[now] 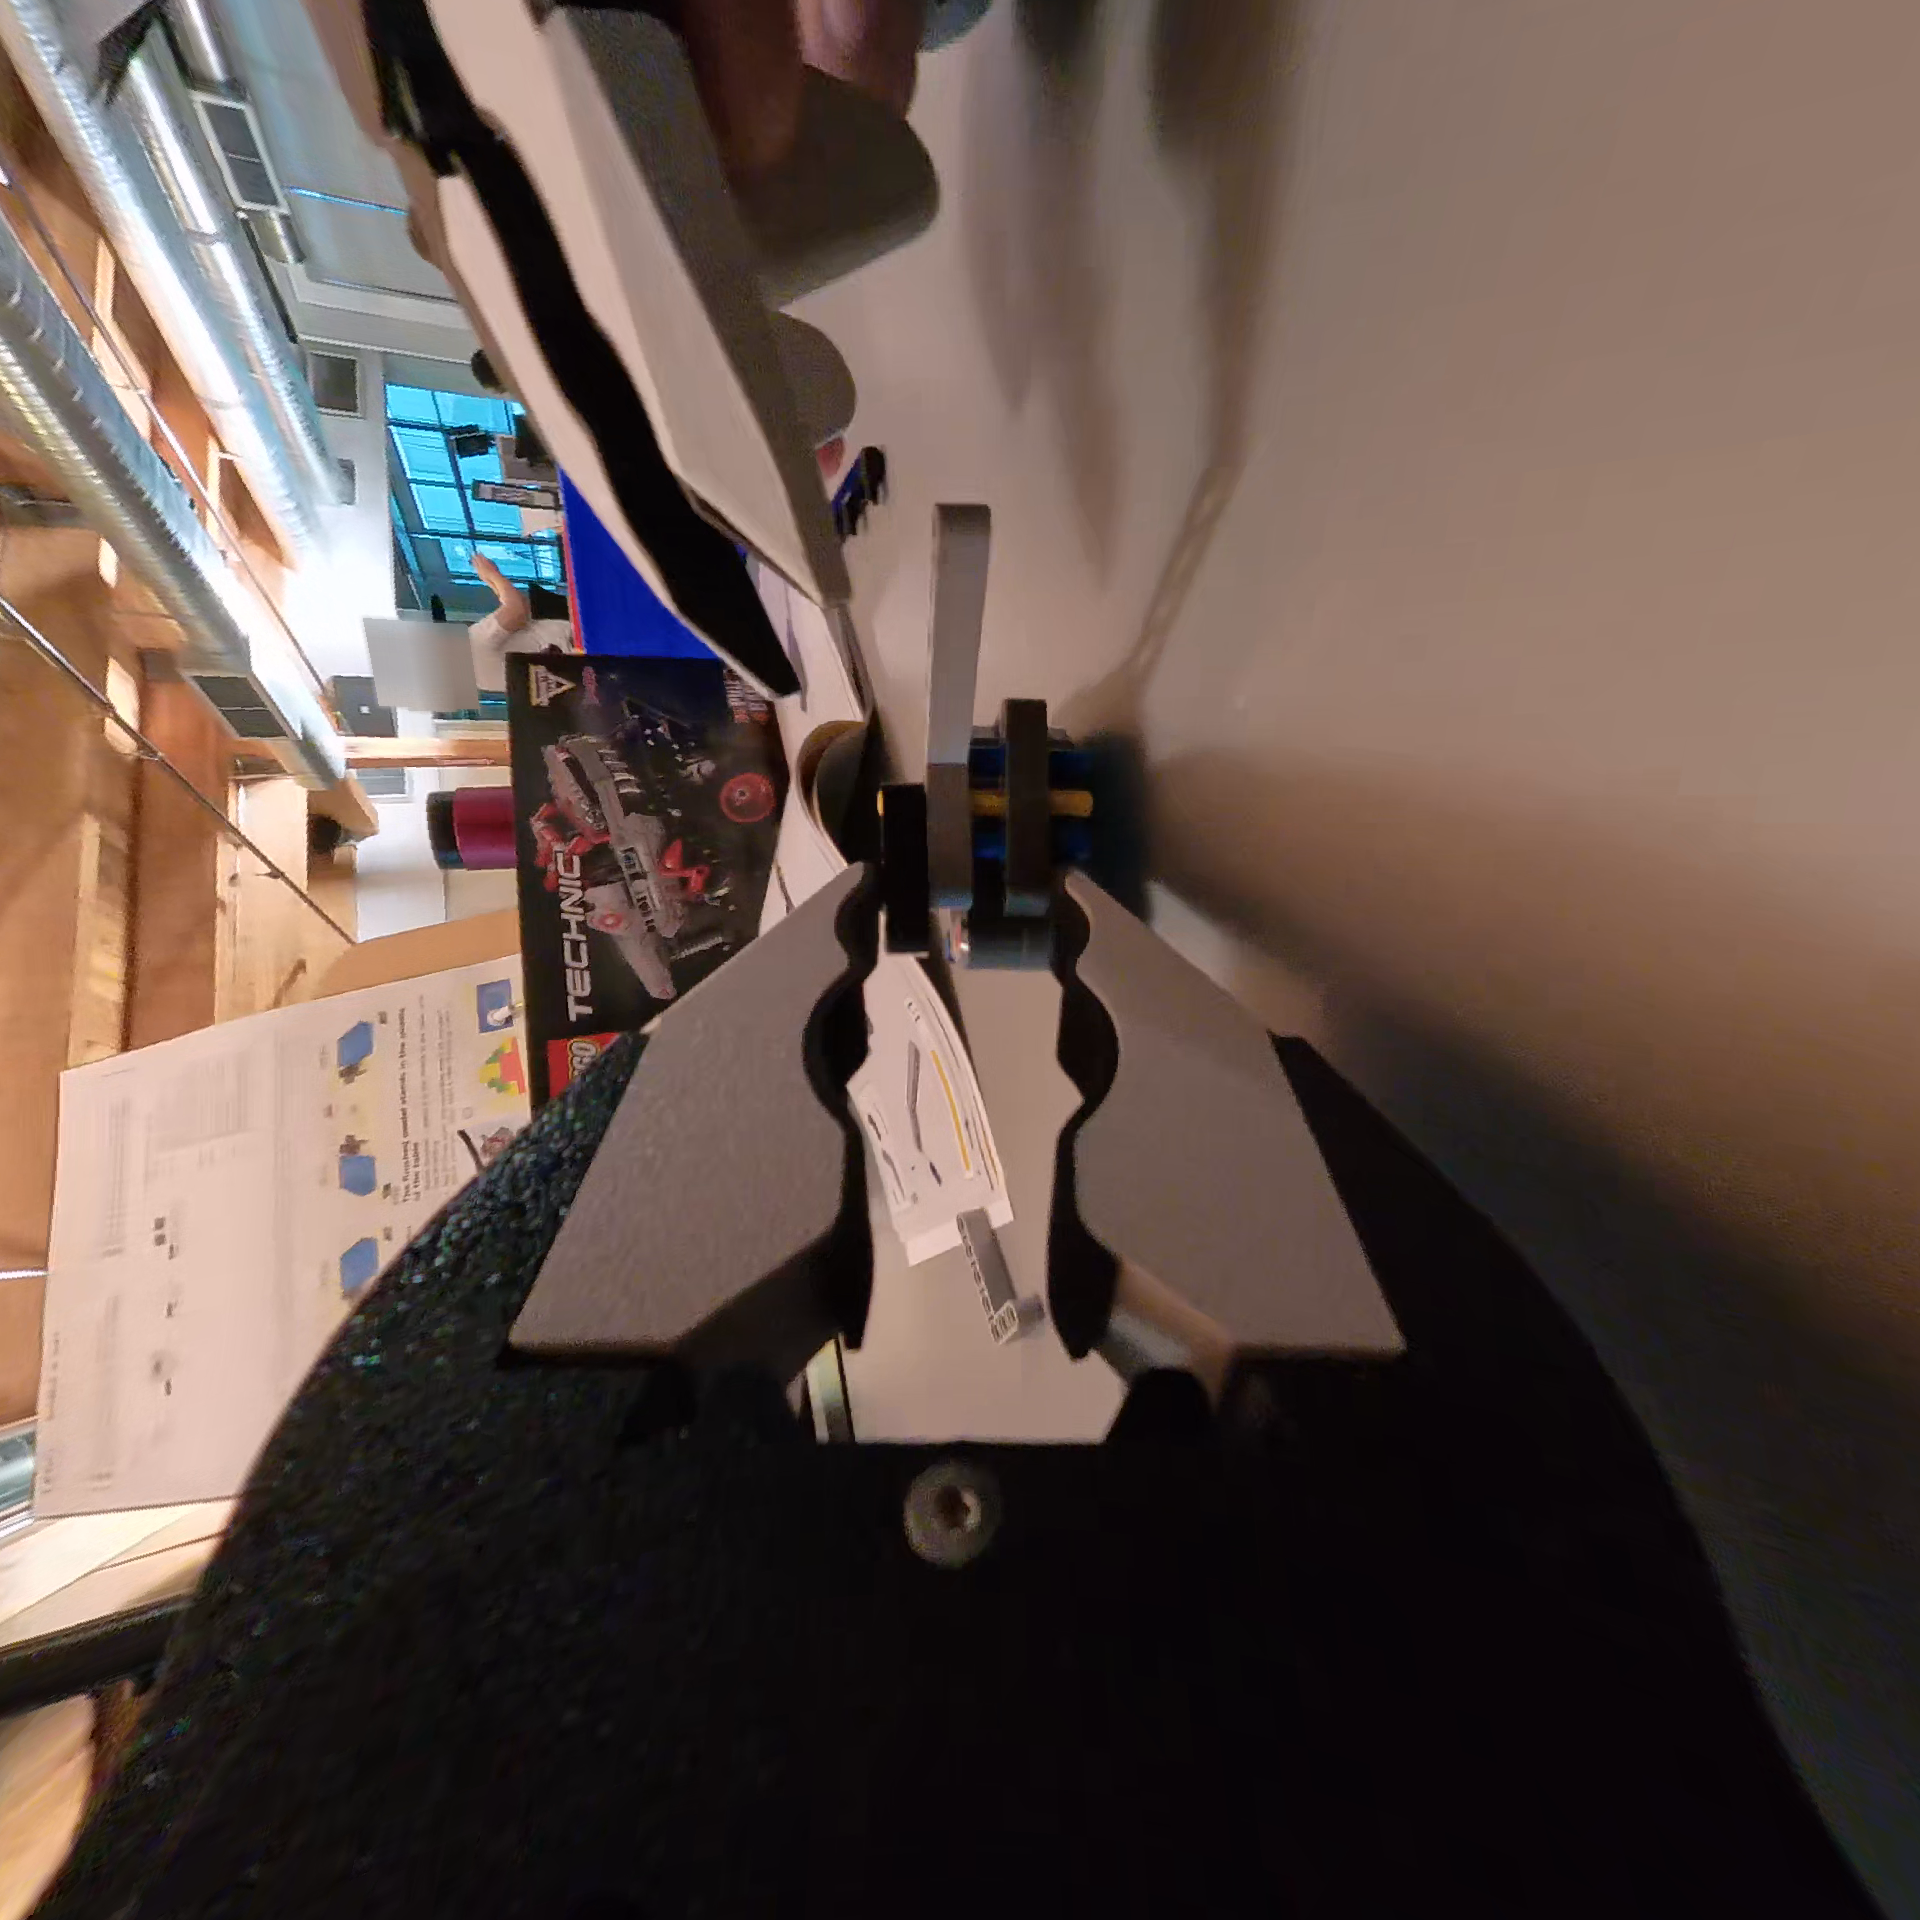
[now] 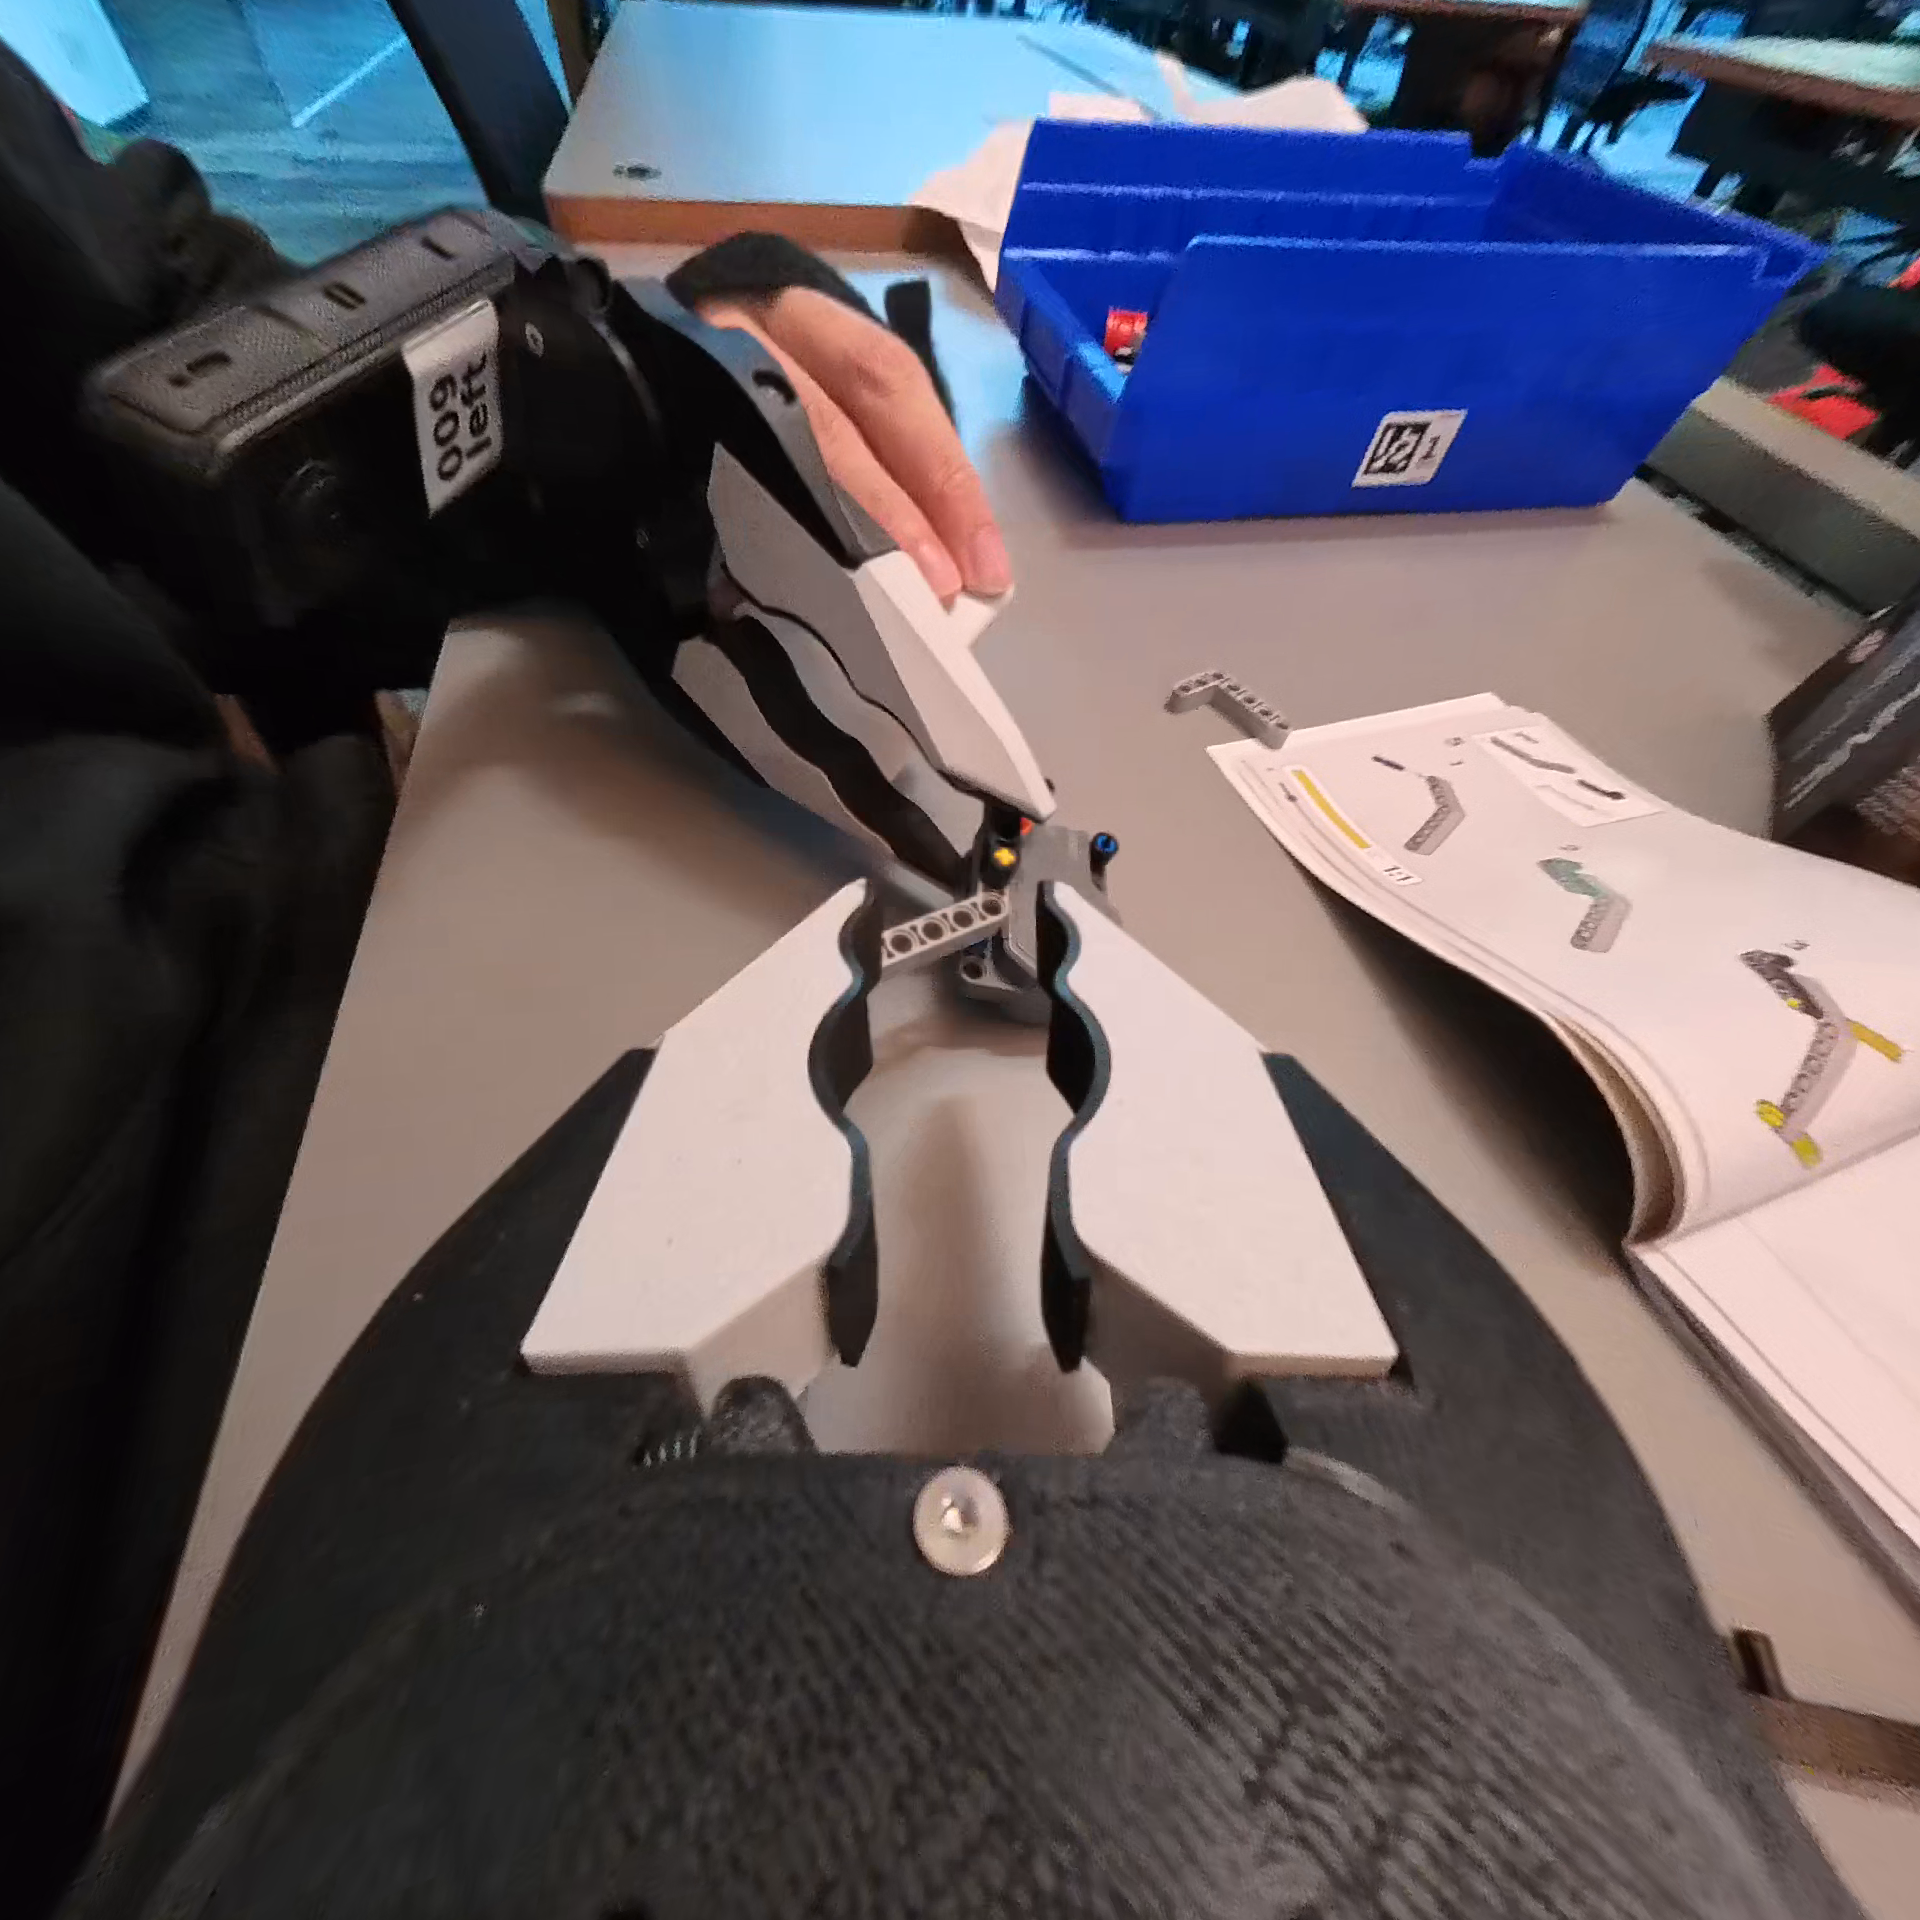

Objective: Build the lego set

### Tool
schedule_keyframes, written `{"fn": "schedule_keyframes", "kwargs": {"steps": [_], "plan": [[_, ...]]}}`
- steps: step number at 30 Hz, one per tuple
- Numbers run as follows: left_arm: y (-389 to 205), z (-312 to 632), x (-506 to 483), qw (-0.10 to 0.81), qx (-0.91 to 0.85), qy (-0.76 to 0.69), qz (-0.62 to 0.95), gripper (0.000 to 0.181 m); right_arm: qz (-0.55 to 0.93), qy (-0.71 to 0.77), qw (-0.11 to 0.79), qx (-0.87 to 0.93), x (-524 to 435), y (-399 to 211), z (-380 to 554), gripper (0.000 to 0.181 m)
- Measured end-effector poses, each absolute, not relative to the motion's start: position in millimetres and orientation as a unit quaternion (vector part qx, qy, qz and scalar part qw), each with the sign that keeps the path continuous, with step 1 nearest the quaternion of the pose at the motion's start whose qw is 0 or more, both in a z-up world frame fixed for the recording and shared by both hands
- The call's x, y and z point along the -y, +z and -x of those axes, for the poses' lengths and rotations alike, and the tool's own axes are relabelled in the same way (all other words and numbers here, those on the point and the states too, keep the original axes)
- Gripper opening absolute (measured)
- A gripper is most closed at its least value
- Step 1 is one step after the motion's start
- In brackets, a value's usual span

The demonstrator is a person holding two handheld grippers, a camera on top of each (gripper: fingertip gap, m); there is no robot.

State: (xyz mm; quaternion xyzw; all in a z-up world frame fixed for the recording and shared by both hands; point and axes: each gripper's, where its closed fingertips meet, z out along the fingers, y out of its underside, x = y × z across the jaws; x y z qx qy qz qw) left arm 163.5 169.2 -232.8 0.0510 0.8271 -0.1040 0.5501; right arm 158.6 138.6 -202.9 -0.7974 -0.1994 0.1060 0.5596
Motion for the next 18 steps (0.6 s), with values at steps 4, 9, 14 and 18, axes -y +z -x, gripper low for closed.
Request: {"fn": "schedule_keyframes", "kwargs": {"steps": [4,9,14,18], "plan": [[-240,-161,-167,0.554,-0.826,-0.079,-0.068,0.04,0.825,0.088,0.515,0.214,-141,-223,-157,0.039],[-232,-158,-172,0.557,-0.823,-0.097,-0.043,0.046,0.825,0.111,0.506,0.224,-140,-225,-154,0.04],[-227,-155,-186,0.545,-0.826,-0.144,0.018,0.05,0.818,0.132,0.526,0.19,-145,-215,-159,0.034],[-228,-155,-188,0.529,-0.828,-0.18,0.042,0.051,0.824,0.14,0.517,0.184,-154,-218,-158,0.032]]}}
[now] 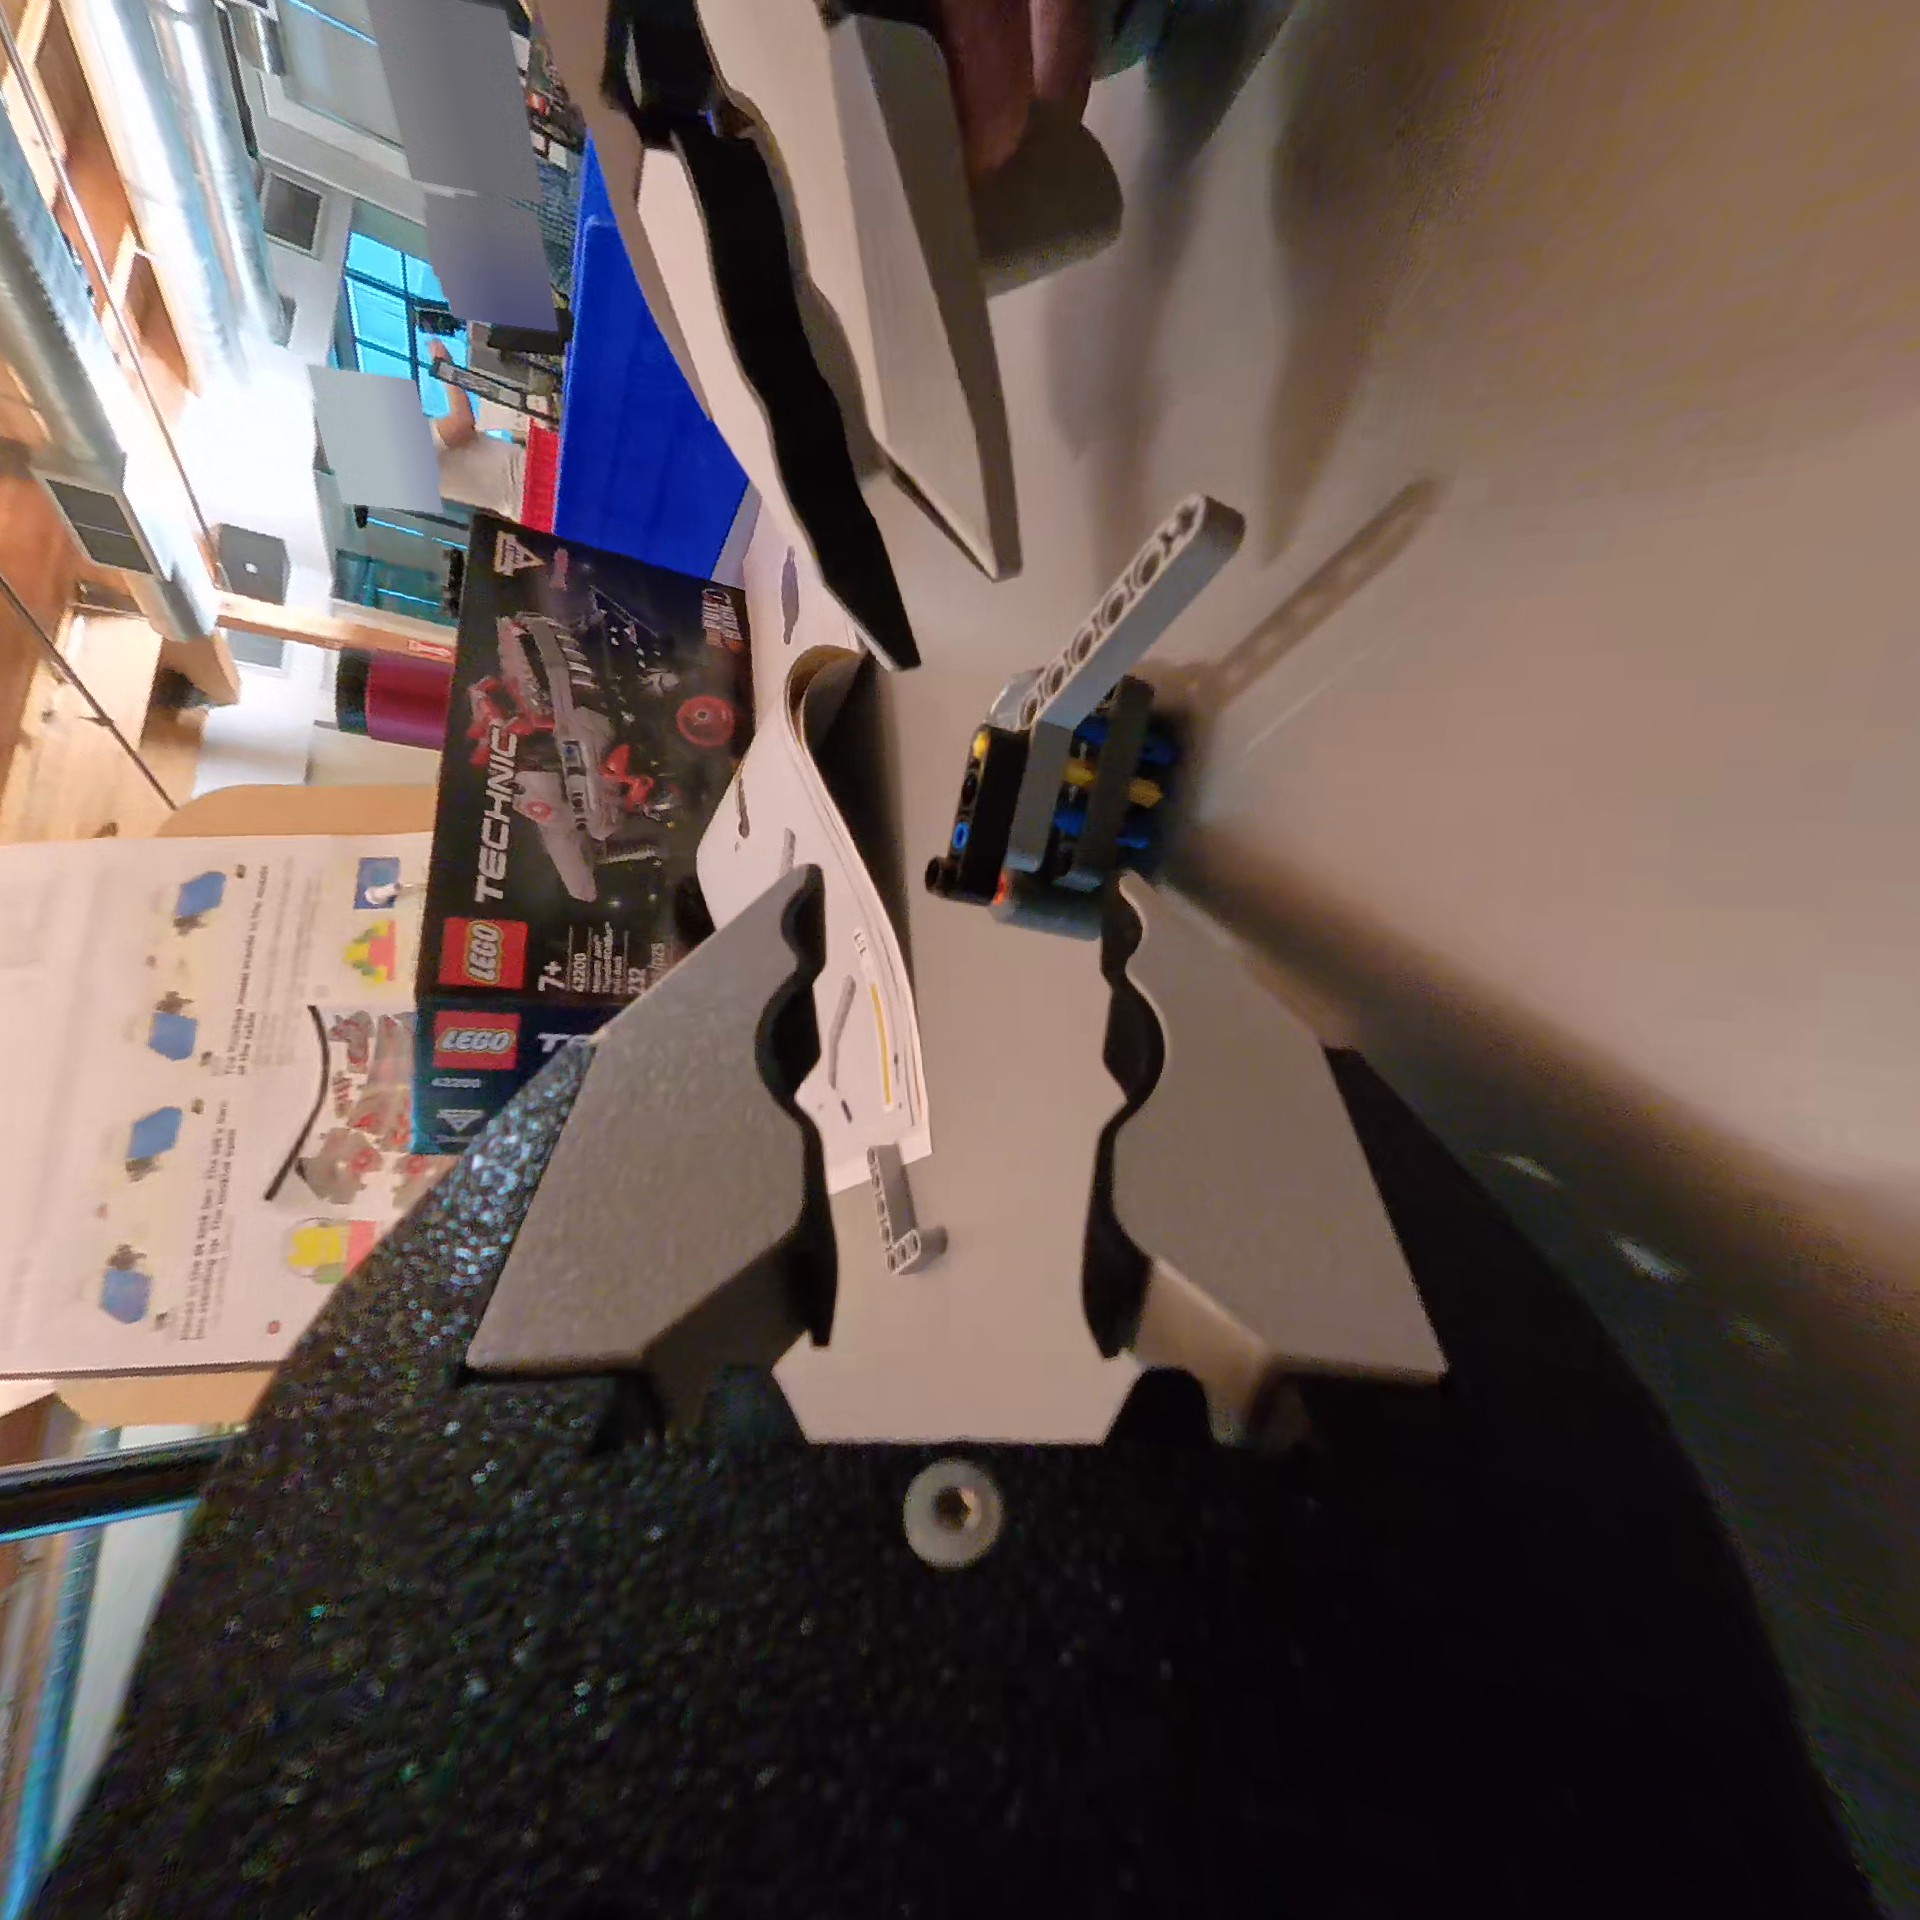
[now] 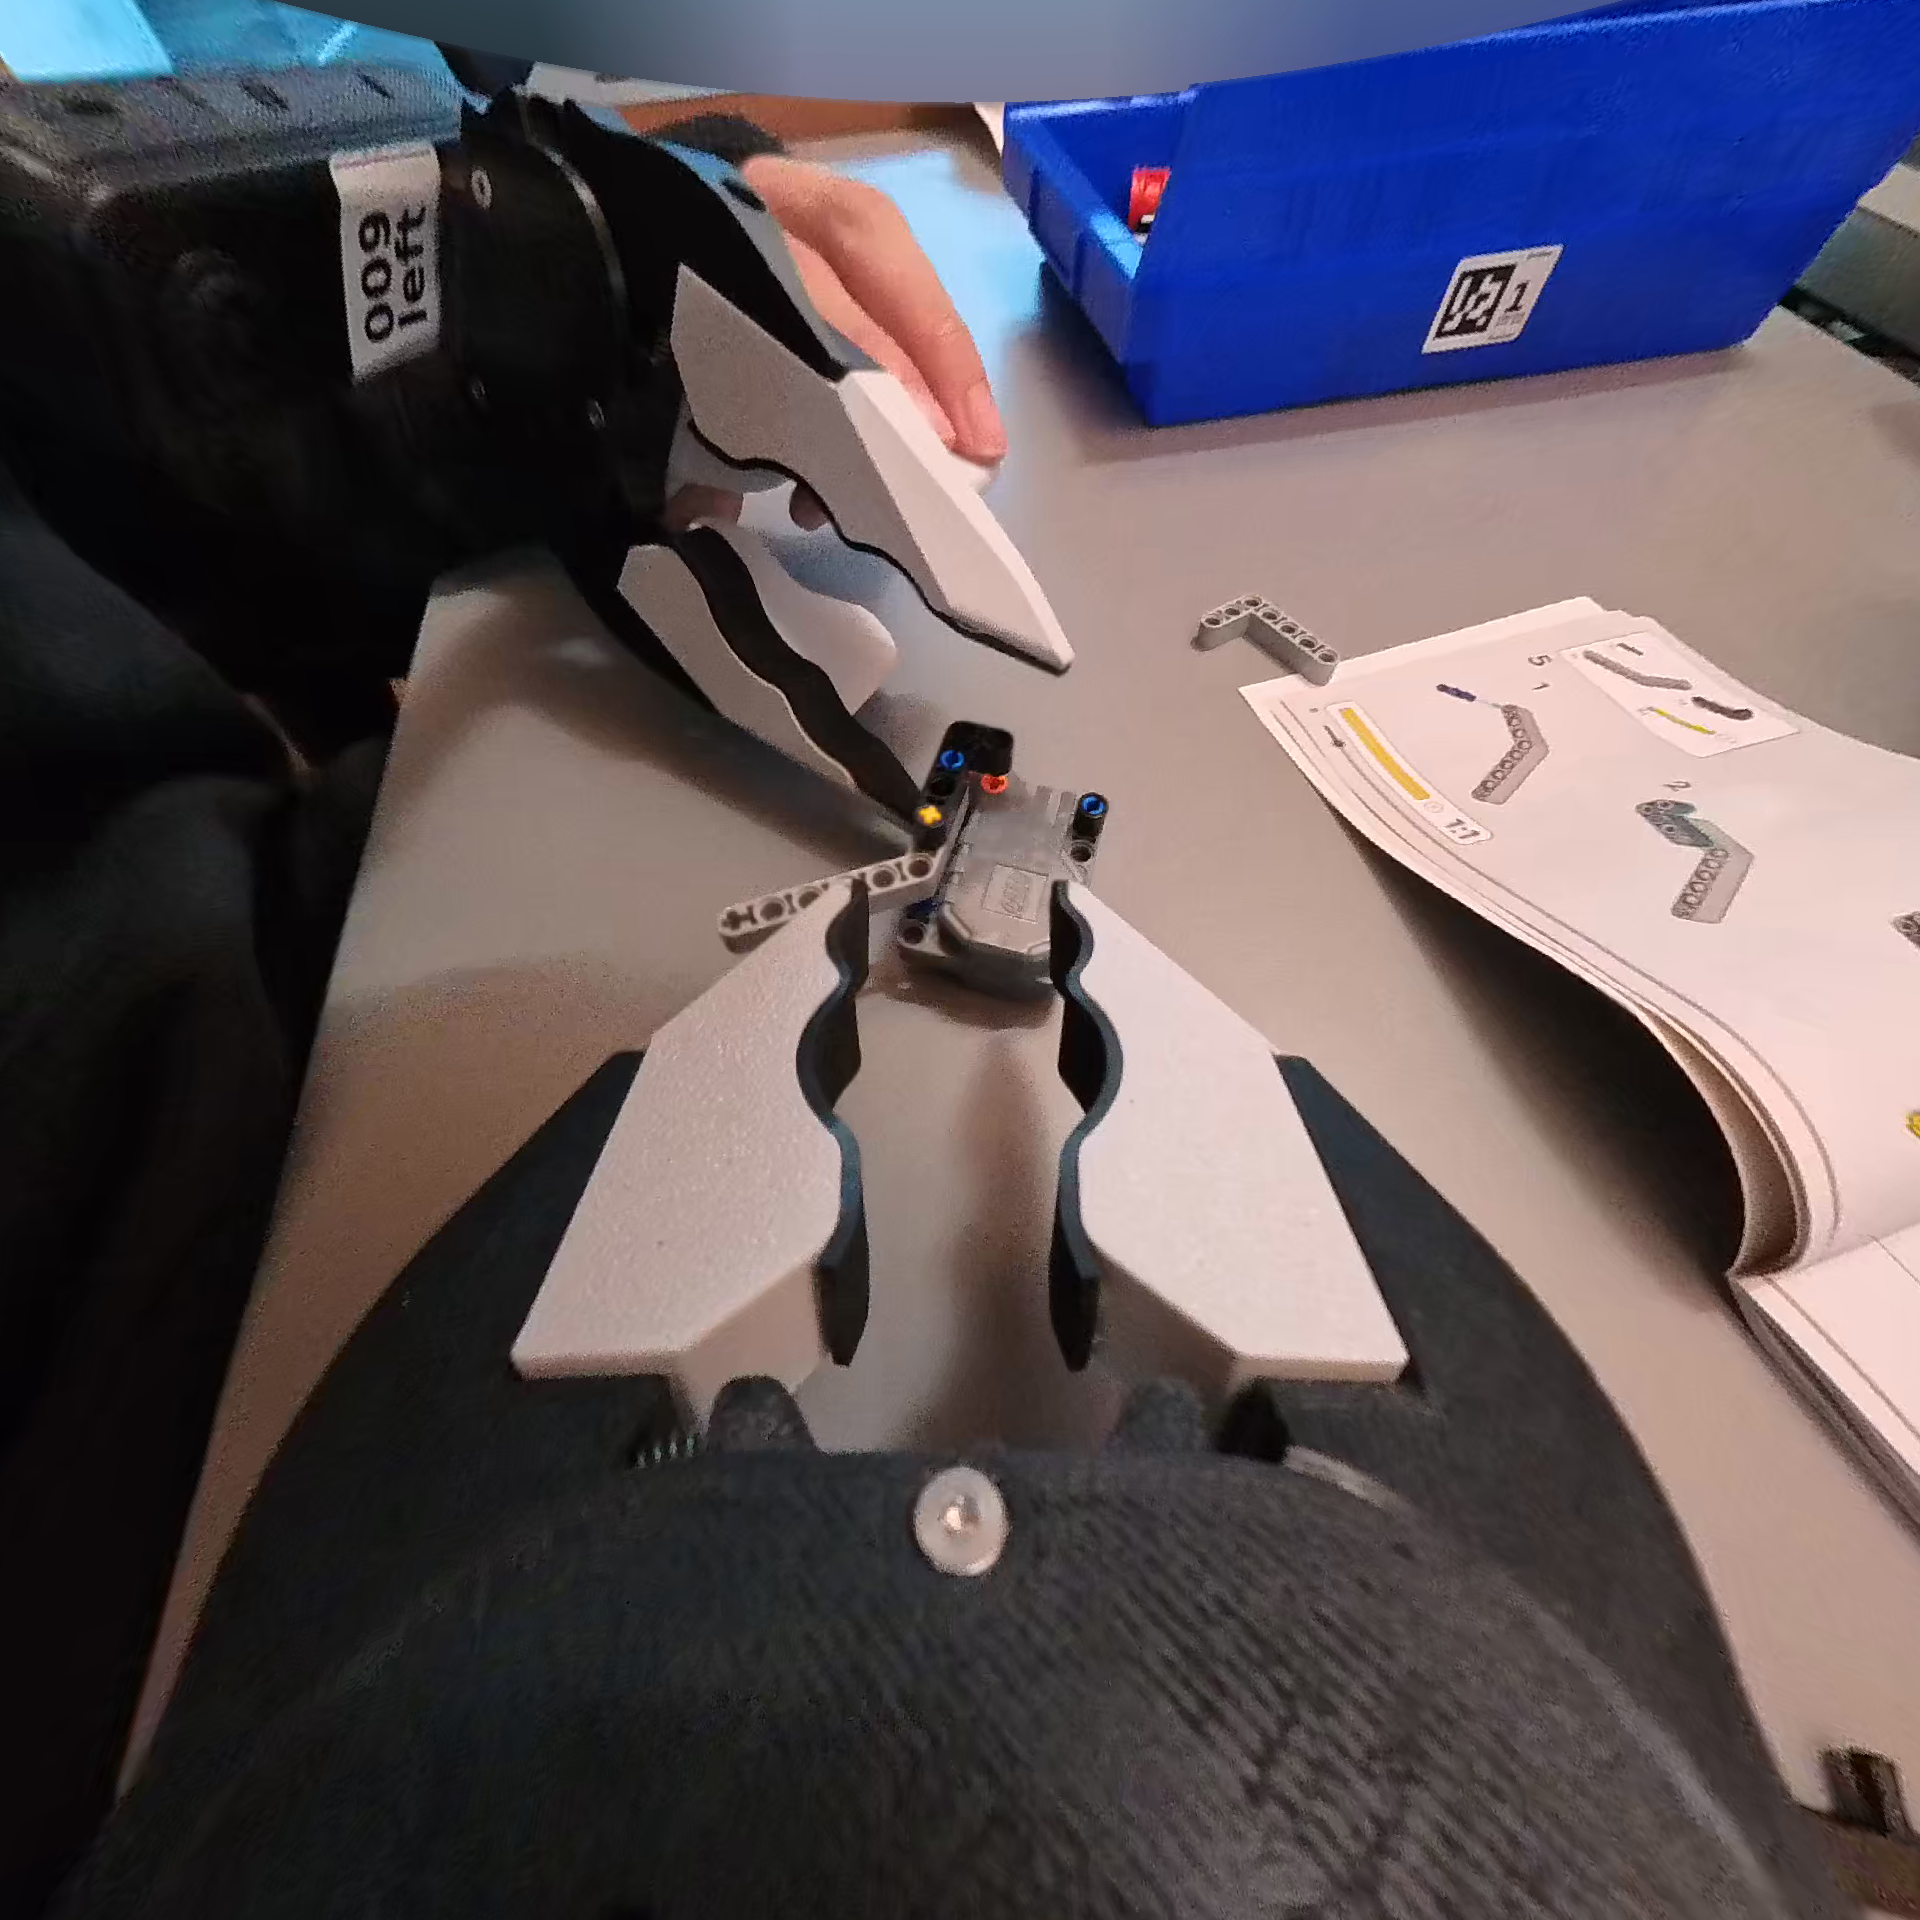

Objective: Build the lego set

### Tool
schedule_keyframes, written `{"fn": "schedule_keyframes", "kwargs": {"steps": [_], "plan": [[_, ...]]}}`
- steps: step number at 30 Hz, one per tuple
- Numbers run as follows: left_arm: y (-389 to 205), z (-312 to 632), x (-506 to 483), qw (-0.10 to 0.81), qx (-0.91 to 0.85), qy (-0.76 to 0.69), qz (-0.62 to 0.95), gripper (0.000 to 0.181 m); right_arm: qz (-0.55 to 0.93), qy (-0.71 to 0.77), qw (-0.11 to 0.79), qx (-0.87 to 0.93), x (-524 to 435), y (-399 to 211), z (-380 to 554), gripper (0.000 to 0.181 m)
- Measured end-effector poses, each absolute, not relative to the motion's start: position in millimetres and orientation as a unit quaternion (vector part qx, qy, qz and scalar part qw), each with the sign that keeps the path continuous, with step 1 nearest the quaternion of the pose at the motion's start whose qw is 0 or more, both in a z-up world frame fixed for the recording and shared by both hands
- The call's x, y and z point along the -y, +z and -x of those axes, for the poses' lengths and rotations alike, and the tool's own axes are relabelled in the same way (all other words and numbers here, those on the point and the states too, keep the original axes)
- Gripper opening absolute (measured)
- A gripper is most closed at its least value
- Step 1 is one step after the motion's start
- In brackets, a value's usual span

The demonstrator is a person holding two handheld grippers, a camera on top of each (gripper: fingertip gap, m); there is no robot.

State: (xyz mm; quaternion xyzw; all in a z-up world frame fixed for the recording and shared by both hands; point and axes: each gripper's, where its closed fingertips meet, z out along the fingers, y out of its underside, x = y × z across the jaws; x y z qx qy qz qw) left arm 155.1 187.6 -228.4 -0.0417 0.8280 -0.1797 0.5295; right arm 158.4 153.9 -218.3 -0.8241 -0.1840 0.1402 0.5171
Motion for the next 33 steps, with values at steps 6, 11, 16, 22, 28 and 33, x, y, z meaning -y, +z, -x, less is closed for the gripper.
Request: {"fn": "schedule_keyframes", "kwargs": {"steps": [6,11,16,22,28,33], "plan": [[-233,-155,-194,0.518,-0.832,-0.188,0.056,0.049,0.845,0.12,0.469,0.229,-160,-237,-162,0.041],[-232,-153,-194,0.515,-0.834,-0.188,0.058,0.049,0.853,0.108,0.445,0.25,-164,-247,-160,0.047],[-226,-146,-195,0.495,-0.835,-0.225,0.081,0.047,0.858,0.09,0.437,0.254,-164,-251,-160,0.051],[-206,-130,-185,0.393,-0.825,-0.374,0.158,0.029,0.864,0.074,0.428,0.255,-163,-255,-162,0.053],[-222,-126,-186,0.222,-0.789,-0.436,0.372,0.013,0.87,0.069,0.418,0.252,-165,-259,-161,0.051],[-243,-127,-190,0.175,-0.771,-0.403,0.462,0.006,0.877,0.082,0.409,0.236,-163,-261,-151,0.024]]}}
